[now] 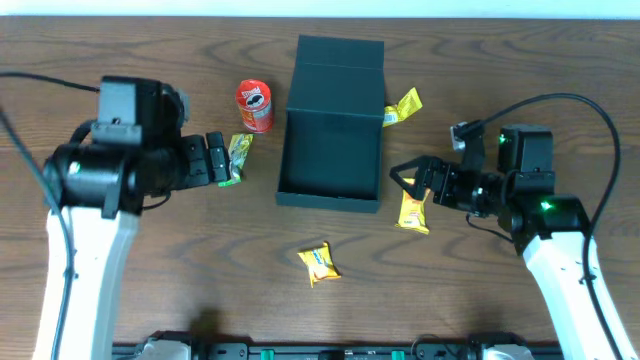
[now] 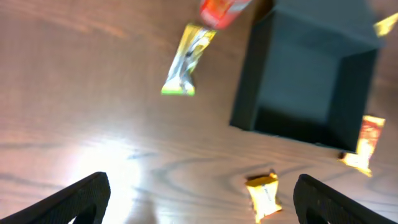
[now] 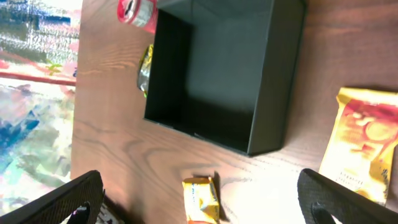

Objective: Pack container
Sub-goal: 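Reach the left gripper toward the red Pringles can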

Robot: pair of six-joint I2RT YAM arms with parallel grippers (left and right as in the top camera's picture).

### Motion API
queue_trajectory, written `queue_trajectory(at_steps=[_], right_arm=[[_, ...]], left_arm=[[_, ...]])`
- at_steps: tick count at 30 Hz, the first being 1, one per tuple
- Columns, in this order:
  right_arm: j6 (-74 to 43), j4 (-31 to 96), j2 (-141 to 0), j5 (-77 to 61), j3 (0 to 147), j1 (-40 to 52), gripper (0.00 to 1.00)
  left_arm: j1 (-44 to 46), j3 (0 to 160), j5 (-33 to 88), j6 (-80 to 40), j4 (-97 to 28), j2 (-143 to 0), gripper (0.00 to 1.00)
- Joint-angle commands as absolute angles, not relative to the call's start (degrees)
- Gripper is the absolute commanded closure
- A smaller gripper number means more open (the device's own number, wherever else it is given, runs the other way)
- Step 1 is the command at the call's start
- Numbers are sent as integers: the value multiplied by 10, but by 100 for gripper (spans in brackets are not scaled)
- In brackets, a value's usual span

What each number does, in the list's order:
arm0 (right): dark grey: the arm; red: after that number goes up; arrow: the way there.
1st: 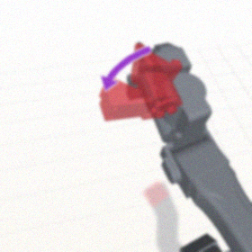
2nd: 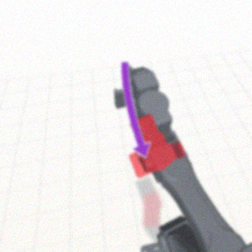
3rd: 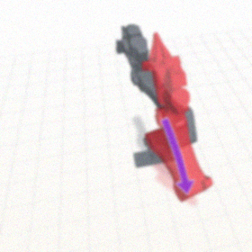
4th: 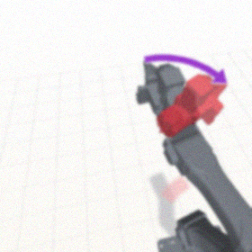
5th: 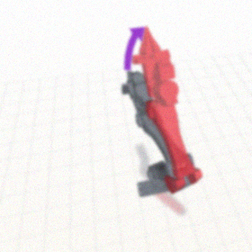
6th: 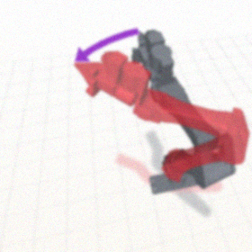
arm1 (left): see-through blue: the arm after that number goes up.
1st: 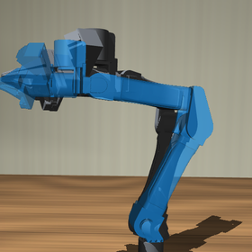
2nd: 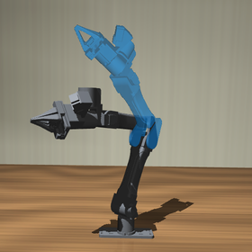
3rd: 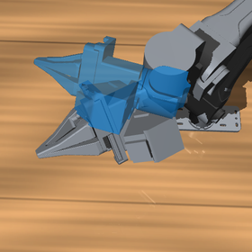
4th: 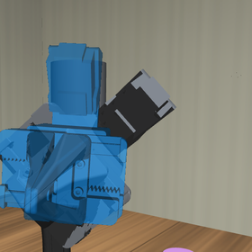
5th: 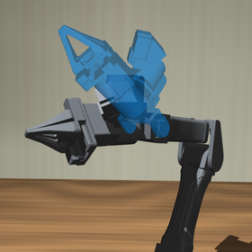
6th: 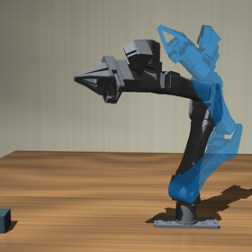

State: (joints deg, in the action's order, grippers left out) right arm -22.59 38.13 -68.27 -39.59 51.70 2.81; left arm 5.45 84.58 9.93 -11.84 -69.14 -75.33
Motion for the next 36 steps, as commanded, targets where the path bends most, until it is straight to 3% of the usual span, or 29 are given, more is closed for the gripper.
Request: queue_trajectory(at_steps=[1, 15, 25, 27, 30, 36], right_arm=[[-216, 402, -686, -391, 524, 28, 1], [-255, 637, -678, 5, 679, 83, 1], [-250, 669, -679, 22, 707, 85, 1], [-235, 668, -679, 22, 707, 85, 1], [-229, 667, -679, 31, 707, 85, 1], [-234, 683, -680, 47, 707, 85, 1]], left_arm=[[57, 856, 75, -133, -702, -782, 5], [95, 856, -35, -8, -653, -917, 5], [119, 856, -31, -12, -571, -1016, 4], [119, 856, -25, -13, -565, -1030, 0], [119, 856, 6, -13, -570, -1038, 7], [102, 855, -13, -134, -603, -1037, 4]])
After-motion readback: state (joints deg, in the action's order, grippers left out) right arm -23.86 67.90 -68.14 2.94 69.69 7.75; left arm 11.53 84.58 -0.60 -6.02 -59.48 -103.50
